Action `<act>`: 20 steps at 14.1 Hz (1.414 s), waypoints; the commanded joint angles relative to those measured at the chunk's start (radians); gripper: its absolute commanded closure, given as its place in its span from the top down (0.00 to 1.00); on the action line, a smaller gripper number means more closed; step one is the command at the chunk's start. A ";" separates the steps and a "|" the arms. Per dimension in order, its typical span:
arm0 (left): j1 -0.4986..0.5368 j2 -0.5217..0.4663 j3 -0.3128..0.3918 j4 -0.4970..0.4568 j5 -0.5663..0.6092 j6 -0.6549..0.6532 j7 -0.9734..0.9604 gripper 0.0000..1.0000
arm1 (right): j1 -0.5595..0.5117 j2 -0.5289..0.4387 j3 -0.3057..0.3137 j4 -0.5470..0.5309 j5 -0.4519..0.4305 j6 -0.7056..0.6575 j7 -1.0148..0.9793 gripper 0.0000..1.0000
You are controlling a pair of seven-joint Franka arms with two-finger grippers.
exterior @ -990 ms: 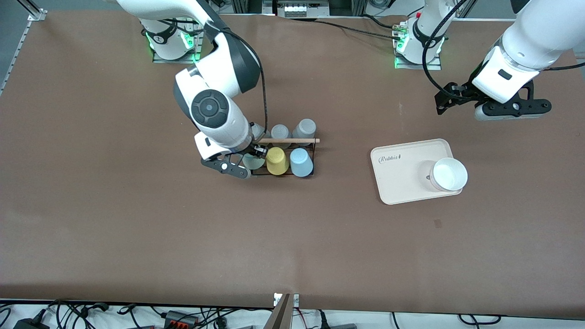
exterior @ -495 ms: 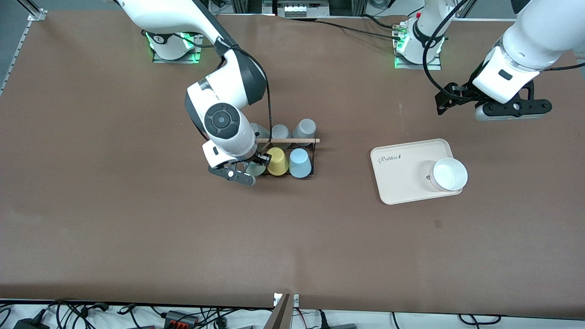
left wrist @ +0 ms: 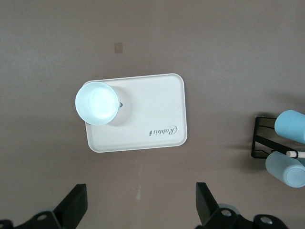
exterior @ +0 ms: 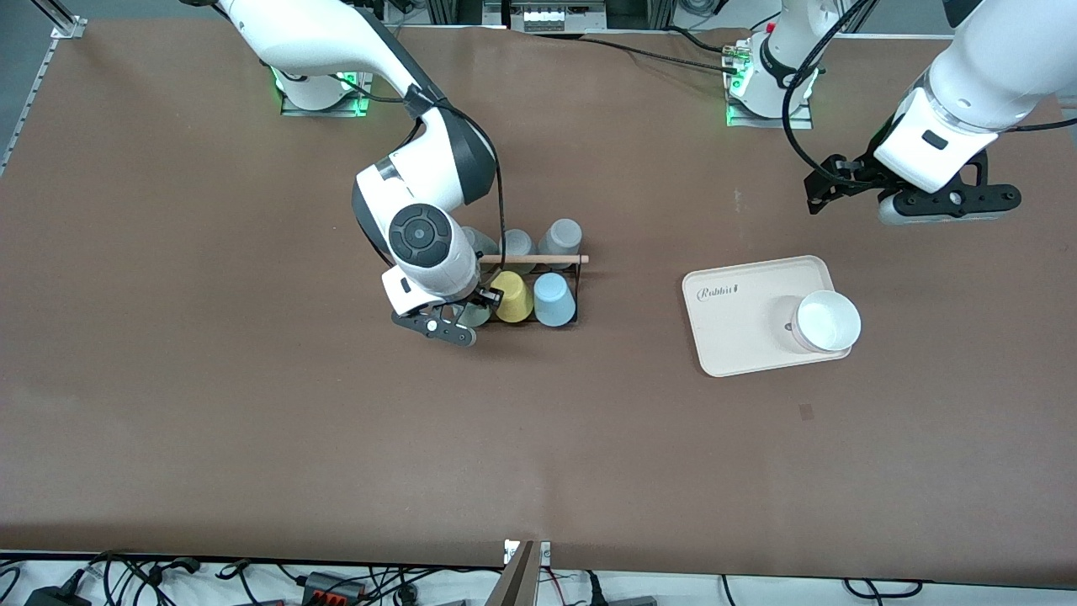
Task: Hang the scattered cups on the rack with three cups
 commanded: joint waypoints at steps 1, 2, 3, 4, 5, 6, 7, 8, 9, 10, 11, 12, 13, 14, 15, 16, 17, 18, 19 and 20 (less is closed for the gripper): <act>0.017 0.022 0.004 0.024 0.027 0.000 0.064 1.00 | 0.000 -0.011 -0.008 -0.004 -0.012 0.005 0.003 0.98; 0.018 0.020 0.004 0.024 0.027 0.000 0.065 1.00 | -0.005 -0.013 -0.009 -0.001 -0.012 0.005 0.001 1.00; 0.019 0.020 0.004 0.024 0.027 0.000 0.065 1.00 | -0.008 -0.016 -0.012 0.004 -0.009 -0.001 -0.008 1.00; 0.019 0.022 0.004 0.026 0.027 0.000 0.065 1.00 | -0.017 -0.022 -0.014 0.011 -0.004 -0.009 -0.019 1.00; 0.019 0.022 0.004 0.026 0.027 0.000 0.065 1.00 | -0.031 -0.028 -0.014 0.027 -0.009 -0.012 -0.040 1.00; 0.019 0.022 0.004 0.026 0.027 0.000 0.065 1.00 | -0.043 -0.046 -0.014 0.028 -0.009 -0.021 -0.077 1.00; 0.020 0.022 0.004 0.026 0.028 0.000 0.067 1.00 | -0.048 -0.057 -0.018 0.030 -0.009 -0.029 -0.114 1.00; 0.020 0.023 0.004 0.029 0.028 0.000 0.067 1.00 | -0.063 -0.080 -0.020 0.030 -0.012 -0.044 -0.144 1.00; 0.020 0.023 0.004 0.030 0.028 0.000 0.067 1.00 | -0.086 -0.089 -0.021 0.039 -0.013 -0.064 -0.173 1.00; 0.020 0.023 0.004 0.030 0.028 0.000 0.067 1.00 | -0.127 -0.102 -0.020 0.059 -0.013 -0.113 -0.219 1.00; 0.020 0.023 0.004 0.030 0.027 0.000 0.067 1.00 | -0.169 -0.112 -0.020 0.080 -0.012 -0.162 -0.291 1.00; 0.020 0.023 0.003 0.030 0.027 0.000 0.067 1.00 | -0.204 -0.141 -0.020 0.082 -0.012 -0.196 -0.322 1.00; 0.020 0.023 0.003 0.030 0.027 -0.001 0.067 1.00 | -0.244 -0.169 -0.020 0.074 -0.012 -0.216 -0.335 1.00; 0.020 0.022 0.004 0.029 0.027 -0.003 0.067 1.00 | -0.290 -0.183 -0.018 0.071 -0.010 -0.237 -0.341 1.00; 0.020 0.022 0.004 0.029 0.027 -0.004 0.067 1.00 | -0.333 -0.201 -0.018 0.065 -0.007 -0.253 -0.374 1.00; 0.020 0.022 0.003 0.029 0.027 -0.004 0.067 1.00 | -0.357 -0.220 -0.018 0.056 -0.006 -0.256 -0.425 1.00; 0.020 0.022 0.003 0.029 0.027 -0.004 0.067 1.00 | -0.391 -0.246 -0.020 0.039 -0.013 -0.253 -0.459 1.00; 0.020 0.022 0.003 0.029 0.027 -0.006 0.067 1.00 | -0.423 -0.272 -0.020 0.027 -0.013 -0.259 -0.502 1.00; 0.020 0.022 0.003 0.029 0.027 -0.006 0.067 1.00 | -0.451 -0.307 -0.020 0.004 -0.013 -0.266 -0.563 1.00; 0.020 0.022 0.003 0.029 0.027 -0.006 0.067 1.00 | -0.480 -0.345 -0.020 -0.027 -0.013 -0.273 -0.623 1.00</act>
